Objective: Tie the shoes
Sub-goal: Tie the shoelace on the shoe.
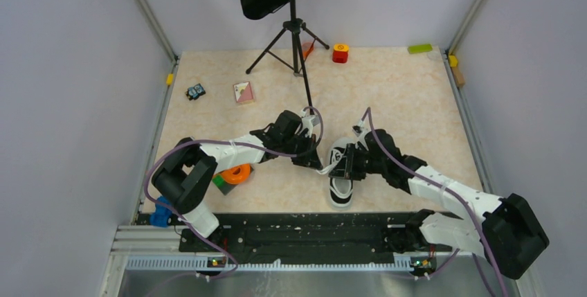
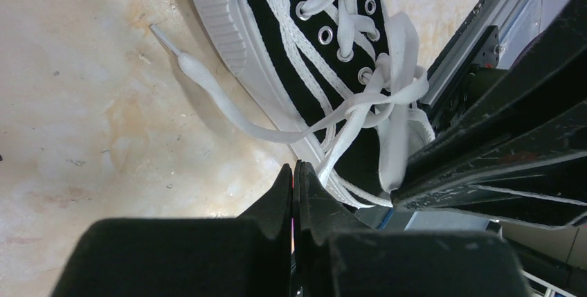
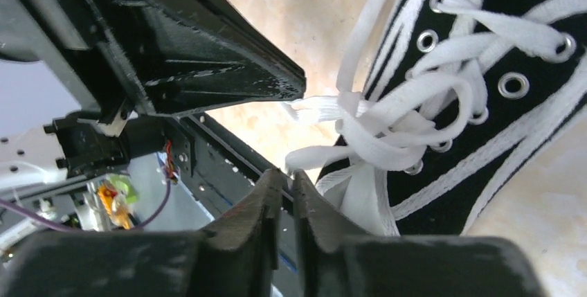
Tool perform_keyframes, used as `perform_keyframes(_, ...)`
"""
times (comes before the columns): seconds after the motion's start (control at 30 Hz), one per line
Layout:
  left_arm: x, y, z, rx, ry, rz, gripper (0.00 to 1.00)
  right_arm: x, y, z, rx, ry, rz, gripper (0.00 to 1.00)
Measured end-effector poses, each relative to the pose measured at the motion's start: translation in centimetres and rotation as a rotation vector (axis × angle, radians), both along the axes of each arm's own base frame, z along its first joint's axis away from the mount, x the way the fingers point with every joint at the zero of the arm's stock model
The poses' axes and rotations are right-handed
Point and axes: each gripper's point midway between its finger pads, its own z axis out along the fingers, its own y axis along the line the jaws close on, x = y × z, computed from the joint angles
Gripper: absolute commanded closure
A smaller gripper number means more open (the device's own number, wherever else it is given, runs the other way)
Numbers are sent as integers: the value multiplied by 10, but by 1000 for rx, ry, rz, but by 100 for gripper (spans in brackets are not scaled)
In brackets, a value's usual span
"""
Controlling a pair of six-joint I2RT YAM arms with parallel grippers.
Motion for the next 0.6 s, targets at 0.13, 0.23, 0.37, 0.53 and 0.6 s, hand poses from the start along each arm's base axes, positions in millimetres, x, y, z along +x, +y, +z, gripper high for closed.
perform_keyframes(0.13, 0, 0, 0, 1, 0, -1, 100, 1, -1, 2, -34, 18, 10, 63)
perform_keyframes(0.23, 0, 0, 0, 2, 0, -2, 100, 13, 7, 28, -45, -33, 41, 62)
perform_keyframes(0.37, 0, 0, 0, 5, 1, -3, 100, 29, 17, 60, -46, -123, 85, 62)
perform_keyframes(0.53, -1, 1, 0, 9, 4, -3, 100, 34, 1, 54, -124, -138, 52, 68)
perform_keyframes(0.6, -1, 1, 1, 9, 4, -5, 100, 44, -15, 55, -137, -149, -13, 68)
